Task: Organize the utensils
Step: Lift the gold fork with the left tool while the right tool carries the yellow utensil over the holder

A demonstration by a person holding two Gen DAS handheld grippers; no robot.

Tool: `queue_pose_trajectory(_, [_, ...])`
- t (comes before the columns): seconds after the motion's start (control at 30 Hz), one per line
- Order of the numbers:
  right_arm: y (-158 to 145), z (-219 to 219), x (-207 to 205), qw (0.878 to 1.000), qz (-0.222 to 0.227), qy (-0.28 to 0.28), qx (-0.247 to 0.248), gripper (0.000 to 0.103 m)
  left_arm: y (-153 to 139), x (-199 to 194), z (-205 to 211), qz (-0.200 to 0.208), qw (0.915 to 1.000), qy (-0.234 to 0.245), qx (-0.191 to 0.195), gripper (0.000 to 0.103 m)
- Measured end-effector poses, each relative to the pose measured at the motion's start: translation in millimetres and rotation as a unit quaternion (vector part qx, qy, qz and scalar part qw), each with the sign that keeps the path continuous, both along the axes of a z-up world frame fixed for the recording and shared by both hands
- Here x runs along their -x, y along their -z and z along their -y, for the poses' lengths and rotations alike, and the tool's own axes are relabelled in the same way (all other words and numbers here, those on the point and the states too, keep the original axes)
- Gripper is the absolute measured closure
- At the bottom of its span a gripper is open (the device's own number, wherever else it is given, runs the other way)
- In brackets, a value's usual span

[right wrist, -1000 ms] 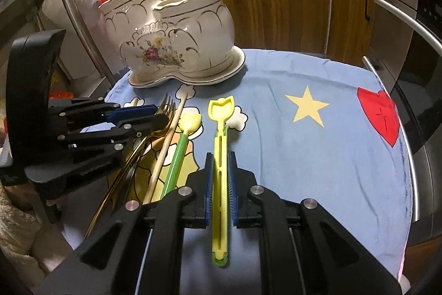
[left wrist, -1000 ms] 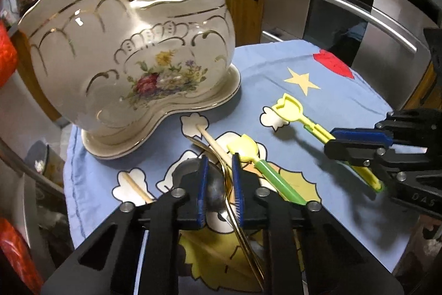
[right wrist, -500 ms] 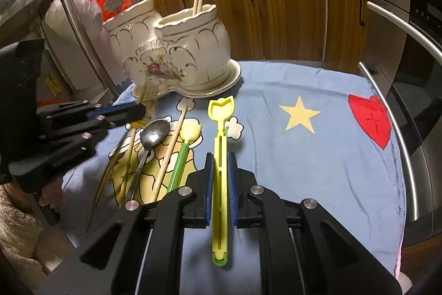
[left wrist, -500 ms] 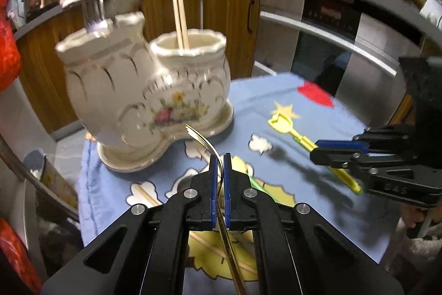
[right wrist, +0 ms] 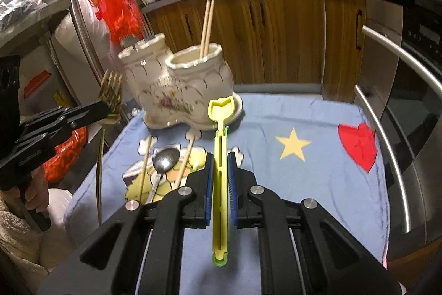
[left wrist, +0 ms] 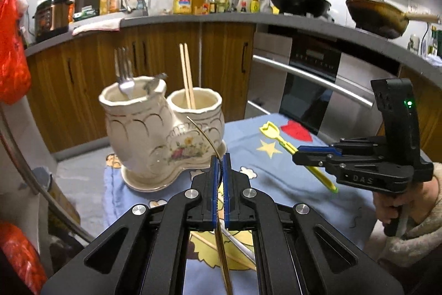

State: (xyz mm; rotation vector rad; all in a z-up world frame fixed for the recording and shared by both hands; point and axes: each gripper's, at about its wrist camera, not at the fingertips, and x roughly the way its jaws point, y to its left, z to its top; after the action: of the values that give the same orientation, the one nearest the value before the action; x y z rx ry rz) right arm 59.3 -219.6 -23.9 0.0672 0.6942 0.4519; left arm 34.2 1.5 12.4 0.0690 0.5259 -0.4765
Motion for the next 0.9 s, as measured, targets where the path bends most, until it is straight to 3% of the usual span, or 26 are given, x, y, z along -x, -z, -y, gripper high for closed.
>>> queue_pose_trajectory(0.47, [-32.7, -17.2, -21.3, 0.997, 0.067, -0.010, -0.047, 0.093, -45.0, 22.8, -32.8, 0.044, 0.9980, -0.031, 0.035, 0.100])
queue_pose_trajectory(0.63, [-51.6, -26.2, -38.5, 0.991, 0.115, -0.007, -0.072, 0.093, -83.2, 17.8, -45.3, 0.081, 0.9945, -0.050, 0.044, 0.100])
queue_pose_trajectory(0.9, [-79.2, -29.9, -82.2, 0.978, 0.143, -0.010, -0.151, 0.093, -151.8, -17.8, -49.8, 0.137, 0.9869, -0.073, 0.044, 0.100])
